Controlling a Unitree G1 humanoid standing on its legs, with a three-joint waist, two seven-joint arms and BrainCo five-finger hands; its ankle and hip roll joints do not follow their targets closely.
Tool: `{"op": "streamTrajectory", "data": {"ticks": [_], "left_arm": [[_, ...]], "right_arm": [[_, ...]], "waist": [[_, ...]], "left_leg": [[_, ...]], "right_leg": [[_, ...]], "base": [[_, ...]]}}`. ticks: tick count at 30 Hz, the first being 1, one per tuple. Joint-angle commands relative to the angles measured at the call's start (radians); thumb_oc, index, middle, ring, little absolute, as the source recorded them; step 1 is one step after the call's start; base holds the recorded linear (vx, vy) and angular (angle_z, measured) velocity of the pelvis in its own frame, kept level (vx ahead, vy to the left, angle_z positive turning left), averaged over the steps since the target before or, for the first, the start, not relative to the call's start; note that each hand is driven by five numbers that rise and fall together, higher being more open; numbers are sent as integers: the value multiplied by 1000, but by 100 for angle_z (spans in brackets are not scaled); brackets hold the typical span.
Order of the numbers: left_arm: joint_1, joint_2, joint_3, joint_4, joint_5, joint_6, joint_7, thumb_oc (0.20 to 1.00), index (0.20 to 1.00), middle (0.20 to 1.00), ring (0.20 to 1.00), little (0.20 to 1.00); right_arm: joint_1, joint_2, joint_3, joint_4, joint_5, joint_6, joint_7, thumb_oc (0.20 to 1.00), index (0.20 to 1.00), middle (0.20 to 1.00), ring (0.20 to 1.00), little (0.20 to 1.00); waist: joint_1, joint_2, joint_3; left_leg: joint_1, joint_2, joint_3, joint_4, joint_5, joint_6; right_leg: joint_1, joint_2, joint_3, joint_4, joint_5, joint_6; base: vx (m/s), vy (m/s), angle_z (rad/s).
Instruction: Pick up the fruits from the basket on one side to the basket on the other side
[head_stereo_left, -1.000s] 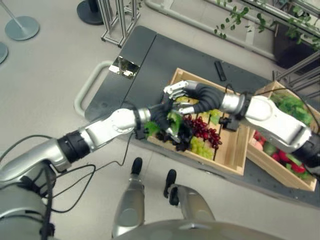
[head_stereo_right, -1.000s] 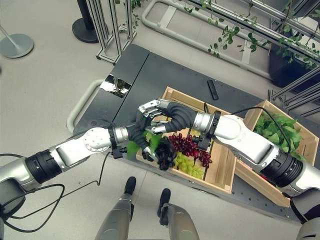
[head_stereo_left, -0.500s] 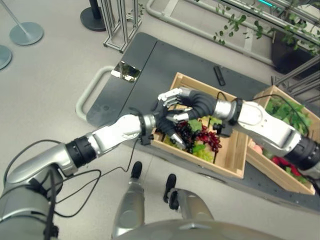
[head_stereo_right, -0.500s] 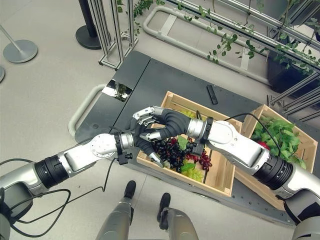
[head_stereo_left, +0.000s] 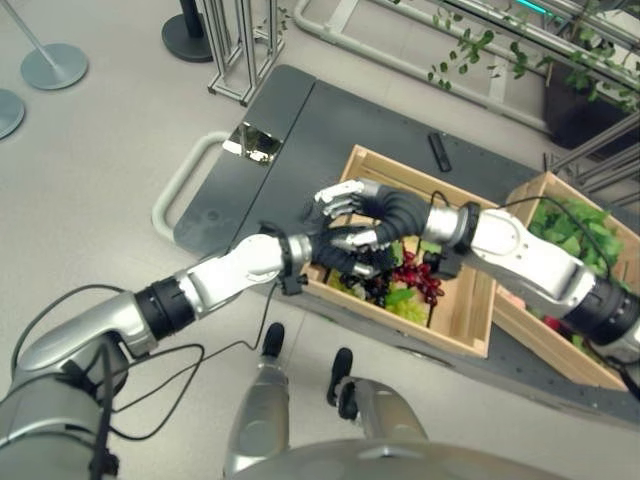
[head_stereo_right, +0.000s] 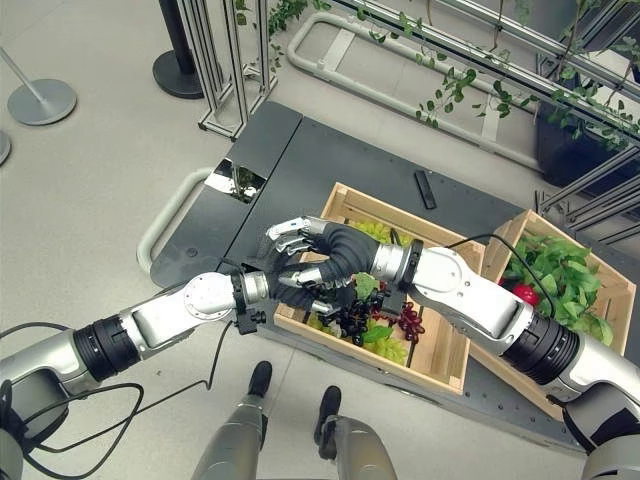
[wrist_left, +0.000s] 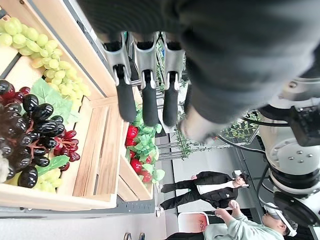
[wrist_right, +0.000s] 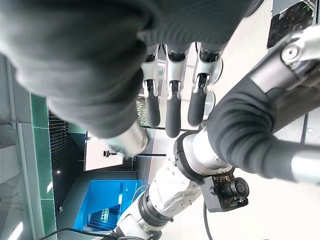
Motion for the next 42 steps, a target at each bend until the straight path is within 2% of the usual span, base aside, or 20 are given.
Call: {"op": "streamTrajectory", "data": {"ticks": [1,6,9,10,11,14,18,20,21,22,25,27,32,35,36,39,42], "left_arm": [[19,19,75,39,22,-36,5,1000,1000,1000,1000,1000],[112,81,138,57,57,-36,1,1000,1000,1000,1000,1000],[268,127,261,97,78,-41,5,1000,1000,1000,1000,1000],[272,127,264,95,78,-41,5,1000,1000,1000,1000,1000],[342,139,324,117,86,-44,8,1000,1000,1000,1000,1000],[402,140,377,132,97,-49,14,1000,1000,1000,1000,1000],[562,131,529,163,77,-64,20,1000,1000,1000,1000,1000],[629,124,602,182,72,-75,27,1000,1000,1000,1000,1000],[633,125,605,181,72,-75,27,1000,1000,1000,1000,1000],[683,110,677,215,73,-86,32,1000,1000,1000,1000,1000],[739,87,760,234,104,-103,43,1000,1000,1000,1000,1000],[756,85,777,234,113,-108,43,1000,1000,1000,1000,1000],[765,82,786,259,254,-126,88,1000,1000,1000,1000,1000],[758,47,774,321,303,-118,118,1000,1000,1000,1000,1000],[743,47,739,379,396,-117,135,1000,1000,1000,1000,1000],[733,30,718,446,448,-108,141,1000,1000,1000,1000,1000],[703,-27,695,600,542,-84,196,1000,1000,1000,1000,1000]], "right_arm": [[29,30,-111,-1,-37,-51,-51,1000,1000,1000,1000,1000],[86,27,-171,20,-74,-55,-64,1000,1000,1000,1000,1000],[169,15,-237,24,-73,-58,-55,1000,1000,1000,1000,1000],[170,15,-236,23,-73,-57,-55,1000,1000,1000,1000,1000],[224,12,-276,28,-75,-63,-51,1000,1000,1000,1000,1000],[275,17,-310,31,-75,-67,-46,1000,1000,1000,1000,1000],[436,64,-437,70,-68,-88,-43,1000,1000,1000,1000,1000],[501,92,-482,101,-74,-94,-41,1000,1000,1000,1000,1000],[502,92,-481,100,-74,-94,-41,1000,1000,1000,1000,1000],[551,109,-524,129,-87,-93,-37,1000,1000,1000,1000,1000],[598,120,-576,150,-111,-94,-29,1000,1000,1000,1000,1000],[604,122,-584,157,-112,-93,-23,1000,1000,1000,1000,1000],[567,95,-583,179,-181,-83,-39,1000,1000,1000,1000,1000],[503,60,-554,188,-225,-74,-58,1000,1000,1000,1000,1000],[427,32,-505,226,-226,-61,-65,1000,1000,1000,1000,1000],[354,-1,-461,234,-253,-57,-72,1000,1000,1000,1000,1000],[167,-29,-334,309,-342,-38,-114,1000,1000,1000,1000,1000]], "waist": [[9,-23,-8],[14,-17,-1],[22,-12,7],[20,-12,5],[24,-10,8],[25,-8,5],[23,-4,-9],[23,-1,-16],[22,-1,-17],[22,2,-25],[21,5,-32],[20,6,-34],[19,9,-32],[22,5,-21],[29,-1,-8],[34,-5,9],[44,-15,43]], "left_leg": [[3,-22,39,42,-66,41],[0,-22,41,44,-66,42],[1,-24,43,44,-66,43],[1,-24,43,44,-66,43],[0,-26,44,46,-66,43],[-1,-26,44,46,-68,43],[6,-27,42,43,-70,44],[11,-27,42,39,-70,44],[12,-27,42,38,-70,44],[18,-27,43,36,-71,43],[26,-27,44,32,-71,43],[29,-27,45,31,-71,43],[34,-28,52,30,-71,44],[23,-28,54,36,-68,45],[13,-28,55,41,-67,44],[6,-26,57,53,-74,43],[-22,-25,62,66,-67,42]], "right_leg": [[-10,-48,14,-42,142,87],[-12,-48,13,-40,141,87],[-14,-50,13,-41,141,87],[-14,-50,13,-41,141,87],[-14,-51,13,-41,141,88],[-13,-53,11,-40,140,88],[-8,-54,13,-43,141,90],[-4,-54,14,-45,141,91],[-4,-54,14,-45,141,91],[2,-55,13,-49,141,91],[7,-56,12,-49,139,90],[10,-57,11,-48,138,90],[7,-57,14,-47,140,90],[0,-56,15,-49,142,88],[-8,-51,16,-50,143,87],[-14,-49,19,-46,138,84],[-35,-42,22,-48,147,79]], "base": [[0,0,0],[0,0,0],[0,0,0],[0,0,0],[0,0,0],[0,0,0],[0,0,0],[0,0,0],[20,-1,-3],[0,0,0],[0,0,0],[0,0,0],[0,0,0],[-20,-5,-4],[-30,-11,-5],[-29,-7,-6],[-41,-1,-4]]}}
